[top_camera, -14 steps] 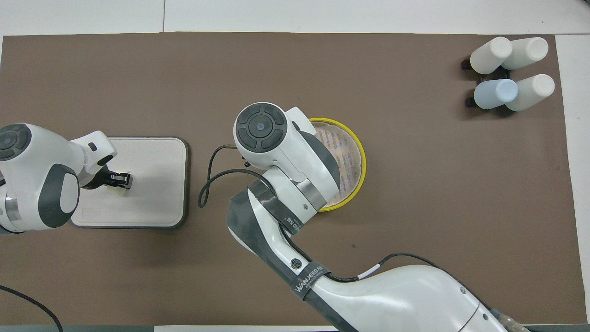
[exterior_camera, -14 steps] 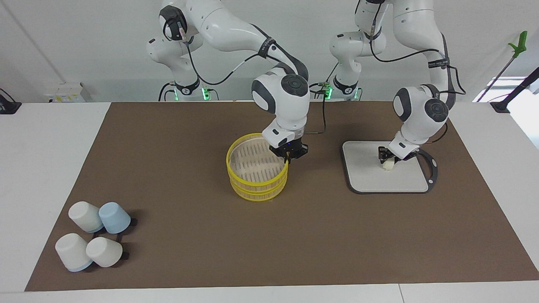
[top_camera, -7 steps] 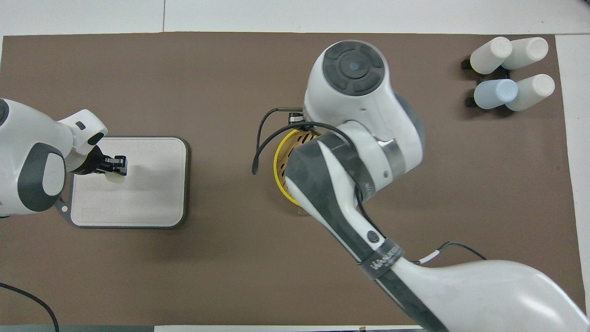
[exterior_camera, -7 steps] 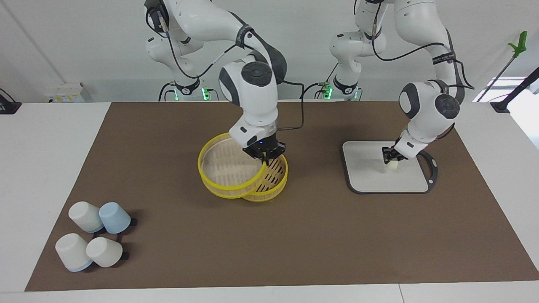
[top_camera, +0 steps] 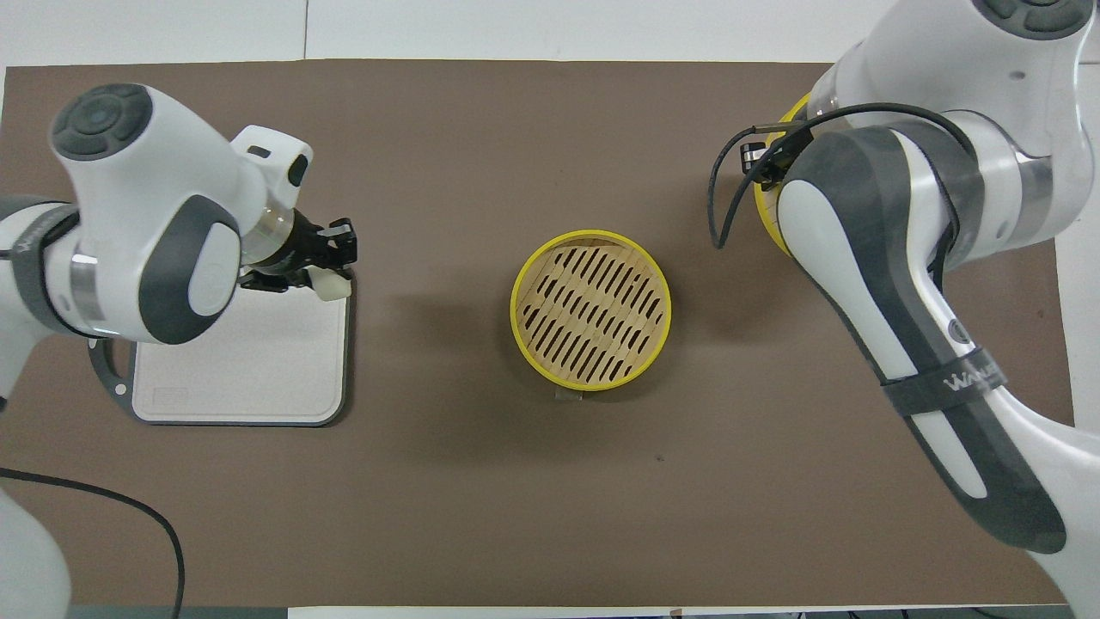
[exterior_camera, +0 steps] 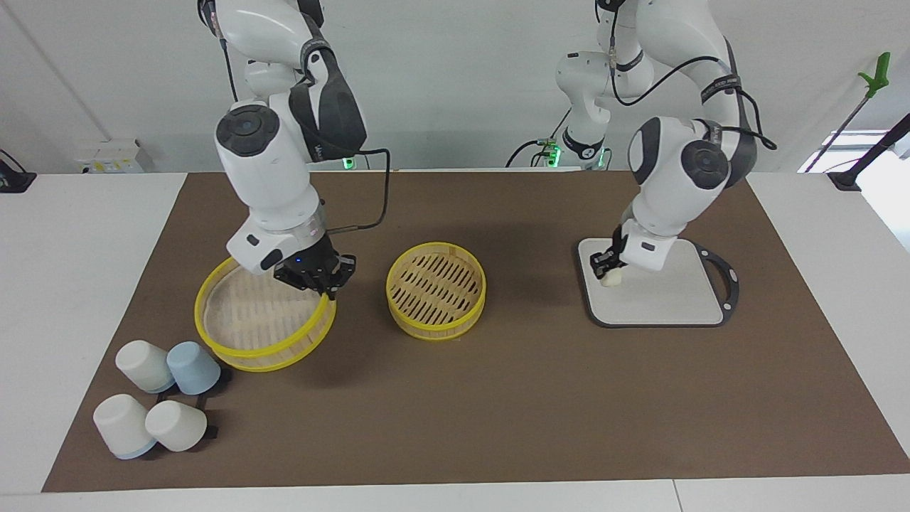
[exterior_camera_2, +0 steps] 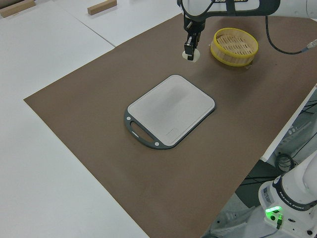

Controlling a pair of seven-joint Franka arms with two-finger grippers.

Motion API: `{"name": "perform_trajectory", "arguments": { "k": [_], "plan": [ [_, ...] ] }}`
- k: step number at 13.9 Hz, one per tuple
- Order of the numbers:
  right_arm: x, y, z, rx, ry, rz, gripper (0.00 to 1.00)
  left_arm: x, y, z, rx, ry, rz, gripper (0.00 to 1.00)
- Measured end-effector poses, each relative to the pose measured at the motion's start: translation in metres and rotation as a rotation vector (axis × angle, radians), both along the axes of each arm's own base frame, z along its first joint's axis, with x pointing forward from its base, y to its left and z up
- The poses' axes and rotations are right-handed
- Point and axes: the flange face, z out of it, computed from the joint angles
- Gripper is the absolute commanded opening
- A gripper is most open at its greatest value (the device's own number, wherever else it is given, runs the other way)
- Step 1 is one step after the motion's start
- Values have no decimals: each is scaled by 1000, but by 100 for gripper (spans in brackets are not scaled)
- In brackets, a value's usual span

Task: Place bun in steamer
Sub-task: 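Carry the bun over the open steamer with the left gripper and release it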

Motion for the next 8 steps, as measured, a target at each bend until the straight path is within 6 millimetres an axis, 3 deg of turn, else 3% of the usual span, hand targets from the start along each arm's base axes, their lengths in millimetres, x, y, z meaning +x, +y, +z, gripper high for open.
{"name": "perform_trajectory", "arguments": {
  "k": [2, 5, 8],
  "plan": [
    [3, -27, -3, -1, 10, 3, 0, -20, -84, 13, -18, 14, 56, 38],
    [2, -37, -11, -4, 36, 16, 0, -34, -170, 26, -5, 34, 115, 38],
    [-1, -37, -18, -6, 53, 17, 0, -45, -246, -17, 7, 39, 117, 38]
  ]
}}
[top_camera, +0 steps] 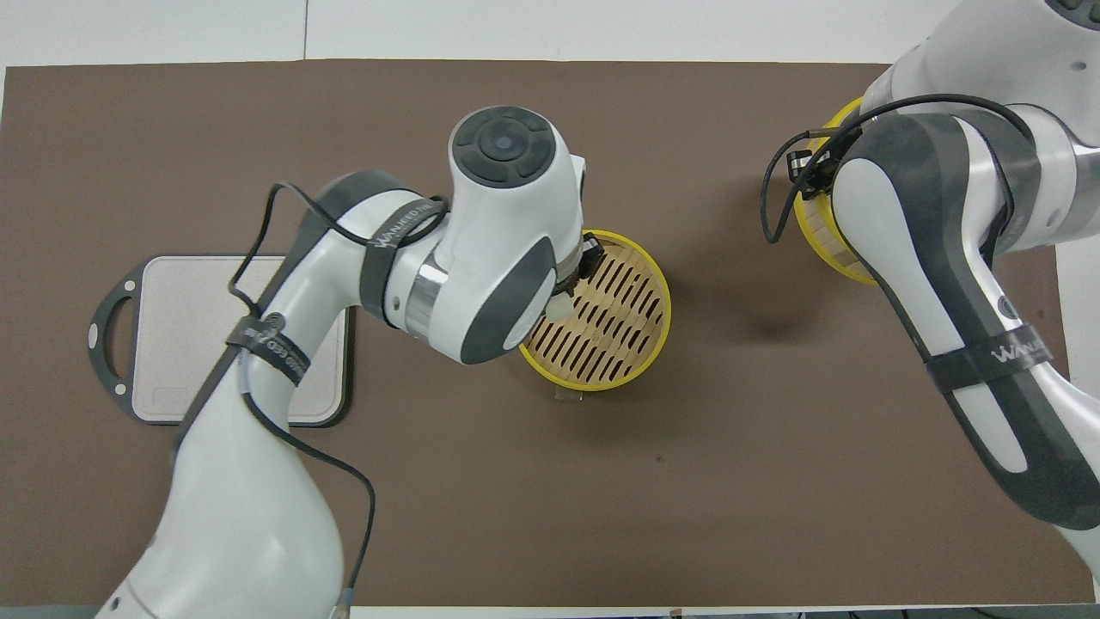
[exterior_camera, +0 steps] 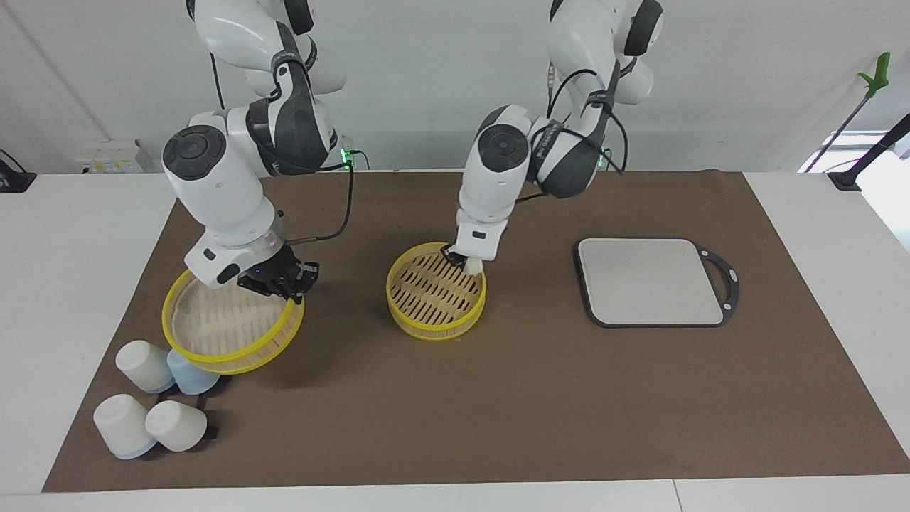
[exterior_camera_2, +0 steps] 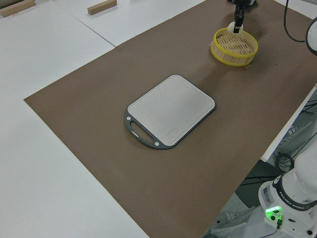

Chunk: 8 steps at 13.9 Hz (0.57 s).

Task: Place bun in steamer
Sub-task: 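Carry the bun over the open steamer with the left gripper and release it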

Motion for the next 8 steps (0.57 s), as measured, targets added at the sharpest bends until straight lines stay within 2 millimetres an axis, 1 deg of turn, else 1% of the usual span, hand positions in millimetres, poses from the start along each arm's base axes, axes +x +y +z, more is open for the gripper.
{"name": "perform_trajectory", "arguments": {
  "k": [1, 3, 5, 7, 8],
  "plan": [
    [-1, 0, 0, 0, 1, 0, 0, -4, -16, -17, 2, -1, -10, 38],
    [-2, 0, 0, 0, 1, 0, 0, -9, -33, -45, 15, -7, -33, 38],
    [-2, 0, 0, 0, 3, 0, 0, -10, -37, -63, 20, -13, -36, 39],
    [-3, 0, -2, -1, 7, 1, 0, -11, -36, -72, 24, -12, -34, 39],
    [-4, 0, -3, -1, 11, 1, 0, -11, -35, -74, 28, -9, -35, 41]
  ]
}}
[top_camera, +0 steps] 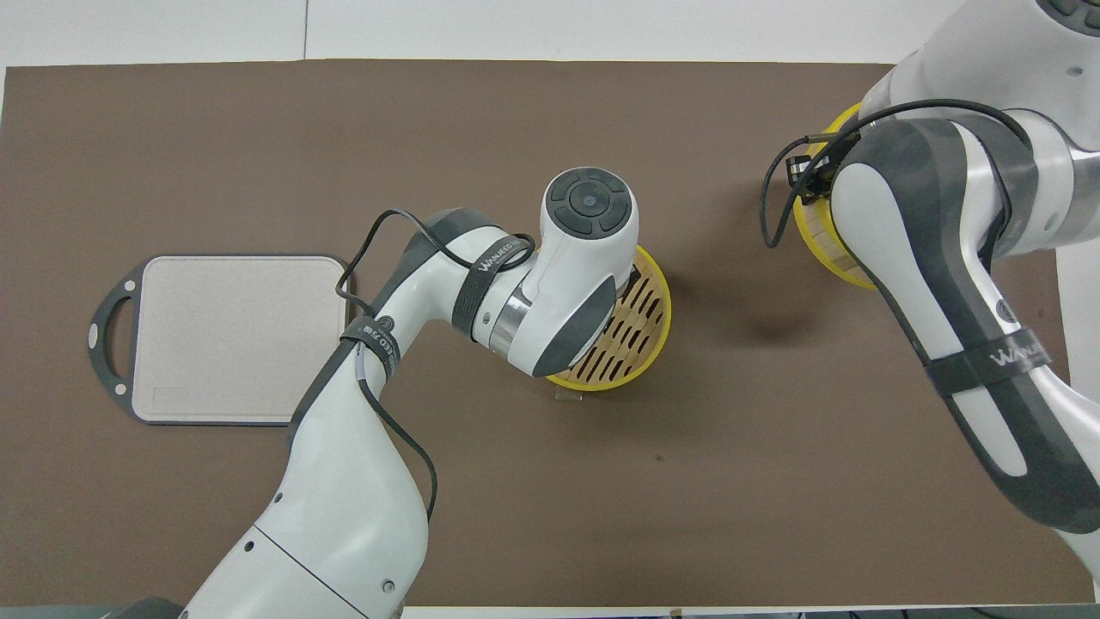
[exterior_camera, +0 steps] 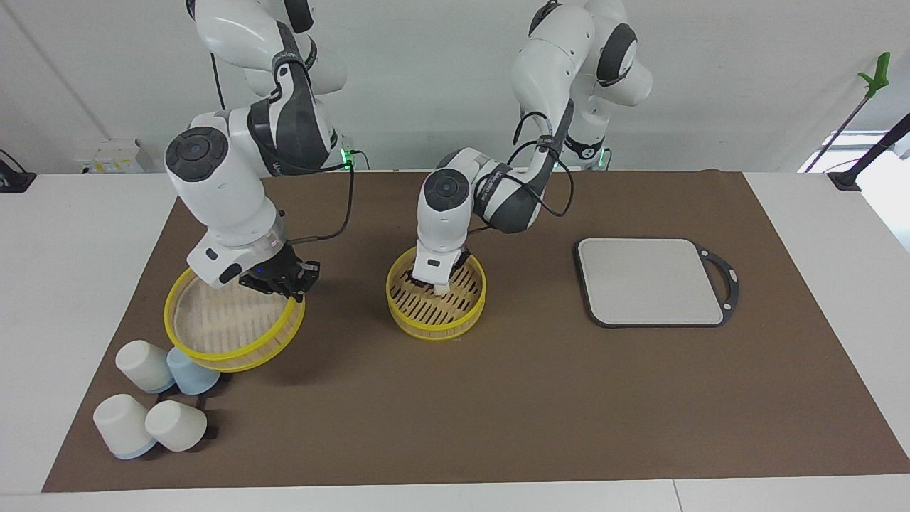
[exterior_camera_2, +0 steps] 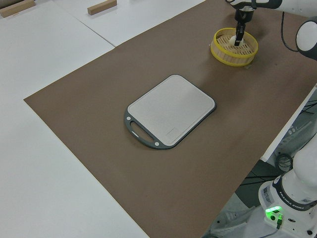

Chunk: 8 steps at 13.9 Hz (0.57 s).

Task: Place bun in steamer
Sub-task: 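Carry the bun over the open steamer with the left gripper and release it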

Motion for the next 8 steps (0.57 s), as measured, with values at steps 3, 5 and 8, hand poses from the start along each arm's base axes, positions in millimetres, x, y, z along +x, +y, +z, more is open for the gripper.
{"name": "perform_trajectory", "arguments": {
  "k": [3, 5, 8],
  "plan": [
    [-4, 0, -3, -2, 10, 0, 0, -7, 0, -12, 24, 13, -13, 95],
    [-4, 0, -3, -2, 10, 0, 0, -10, -3, -14, 26, 12, -6, 100],
    [-2, 0, -3, 1, -11, 0, 0, -9, -3, -13, 29, 6, 32, 100]
  ]
}}
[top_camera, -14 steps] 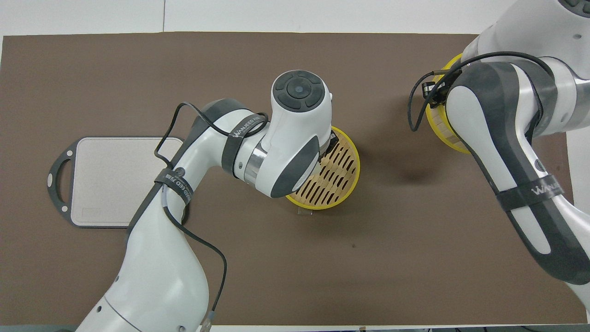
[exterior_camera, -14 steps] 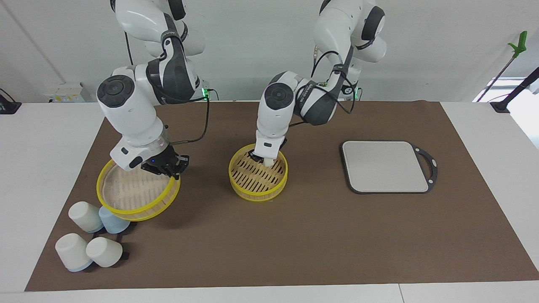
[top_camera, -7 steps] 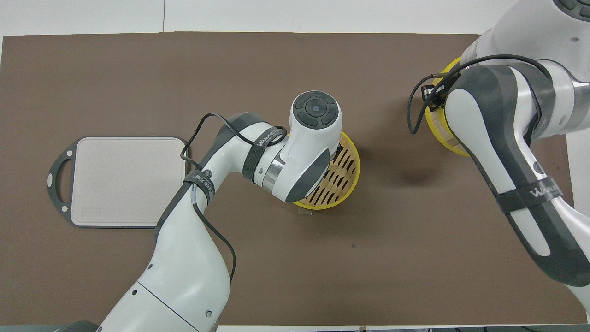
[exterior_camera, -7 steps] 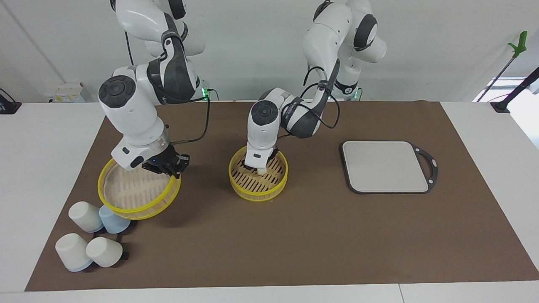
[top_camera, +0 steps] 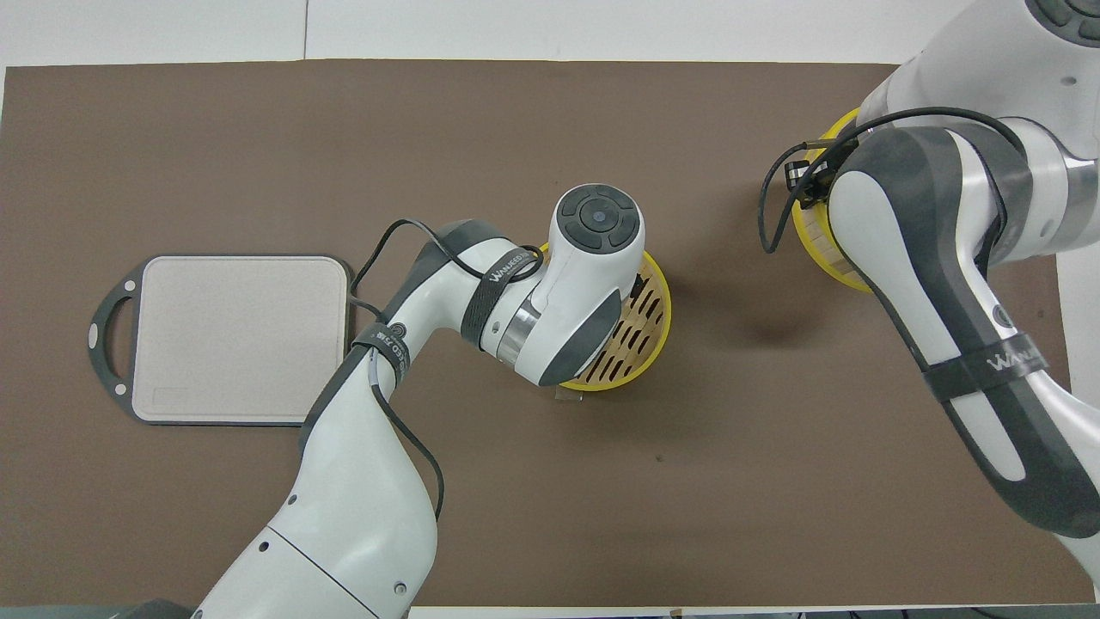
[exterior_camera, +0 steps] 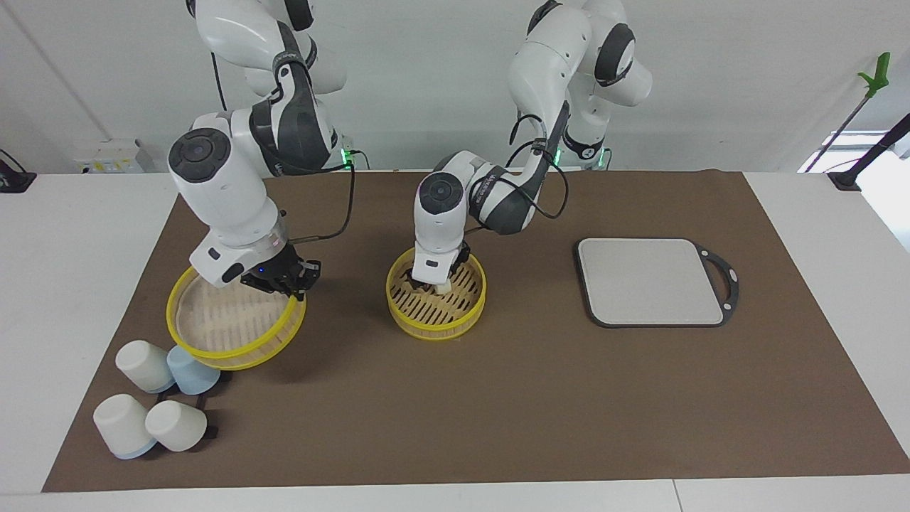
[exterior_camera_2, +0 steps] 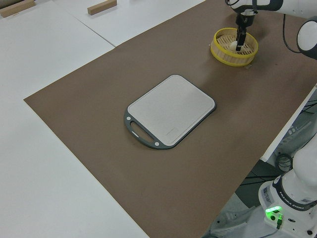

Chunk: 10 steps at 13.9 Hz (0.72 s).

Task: Place bun in steamer
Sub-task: 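Carry the bun over the open steamer with the left gripper and release it, then bring the lid back over the steamer with the right gripper while the left gripper withdraws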

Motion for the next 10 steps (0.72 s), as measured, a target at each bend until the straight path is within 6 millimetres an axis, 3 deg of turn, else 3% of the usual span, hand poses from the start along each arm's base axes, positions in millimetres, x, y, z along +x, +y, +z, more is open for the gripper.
{"name": "perform_trajectory", "arguments": {
  "k": [3, 6, 8, 10],
  "plan": [
    [0, 3, -2, 1, -2, 4, 0, 14, 10, 16, -6, -32, 33, 100],
    [-1, 21, 0, 7, -23, -27, 0, 45, 56, 74, -15, -115, 109, 100],
    [-8, 62, 0, 15, -32, -78, 0, 64, 113, 125, -27, -153, 155, 100],
    [-28, 135, 0, 23, -36, -132, 0, 74, 180, 161, -25, -140, 139, 100]
  ]
}}
